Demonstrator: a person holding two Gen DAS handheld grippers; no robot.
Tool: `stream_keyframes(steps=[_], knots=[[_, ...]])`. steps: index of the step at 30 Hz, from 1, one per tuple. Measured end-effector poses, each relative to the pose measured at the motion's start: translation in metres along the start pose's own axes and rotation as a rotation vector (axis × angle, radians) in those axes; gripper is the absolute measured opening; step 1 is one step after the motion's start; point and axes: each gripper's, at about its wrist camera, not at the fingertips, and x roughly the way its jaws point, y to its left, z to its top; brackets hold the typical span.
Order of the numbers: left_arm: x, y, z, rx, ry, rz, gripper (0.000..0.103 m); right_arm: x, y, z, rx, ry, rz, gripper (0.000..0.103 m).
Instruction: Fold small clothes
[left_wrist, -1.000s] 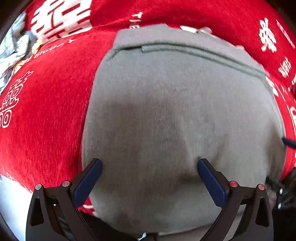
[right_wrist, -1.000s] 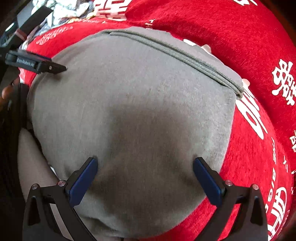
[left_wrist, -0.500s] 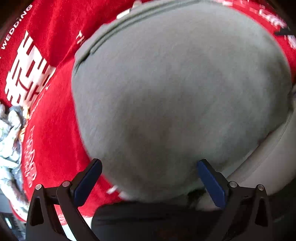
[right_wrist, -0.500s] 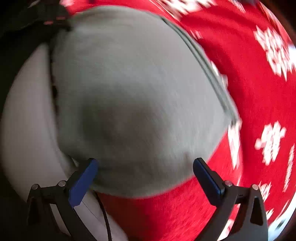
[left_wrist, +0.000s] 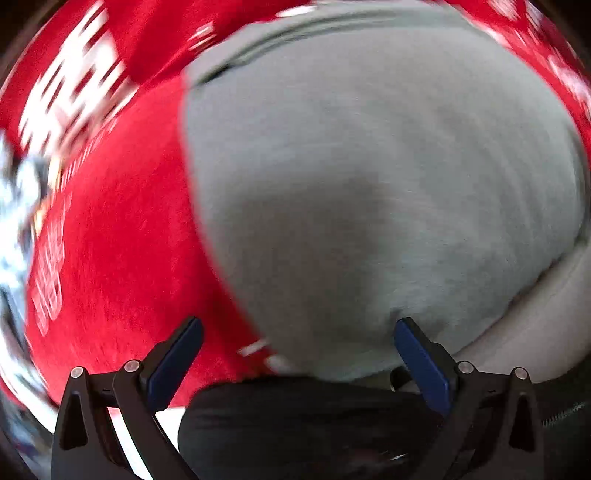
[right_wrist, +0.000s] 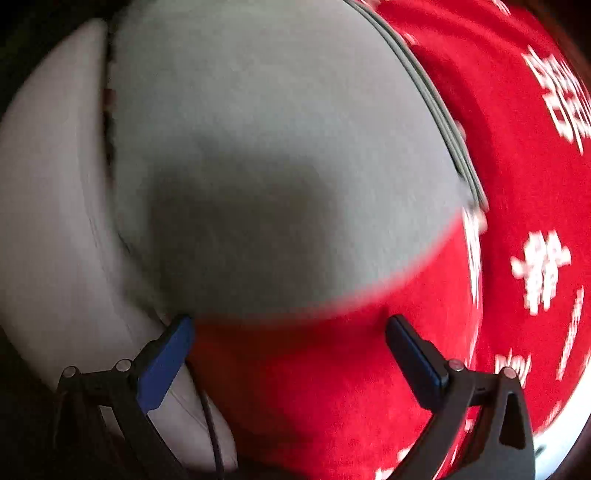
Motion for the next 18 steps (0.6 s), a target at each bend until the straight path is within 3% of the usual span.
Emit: stream_keyframes(steps=[4,8,10,11,14,15,18], knots=[[0.014,0.037,-0.007,-0.205,0.074,-0.148,0.103,-0.01,-0.059,-0.009,0.348,-0.08,0.286,0.102],[0.031,0.023,-0.007,-0.193,0.143,-0.197,0.103,-0.001,-0.091,-0.007,0.592,-0.13,0.578,0.102],[0.039,0.019,-0.003,-0.186,0.184,-0.189,0.103,0.008,-0.095,-0.006,0.643,-0.14,0.685,0.103],[0.041,0.018,-0.002,-0.186,0.197,-0.194,0.103,0.005,-0.092,-0.007,0.649,-0.151,0.691,0.103],[0.046,0.011,0.002,-0.17,0.218,-0.274,0.103,-0.003,-0.085,-0.011,0.653,-0.2,0.8,0.101],[0.047,0.008,0.002,-0.158,0.221,-0.259,0.103,-0.004,-0.081,-0.012,0.649,-0.207,0.837,0.096],[0.049,0.004,0.003,-0.165,0.225,-0.241,0.1,-0.005,-0.073,-0.013,0.647,-0.207,0.867,0.093]])
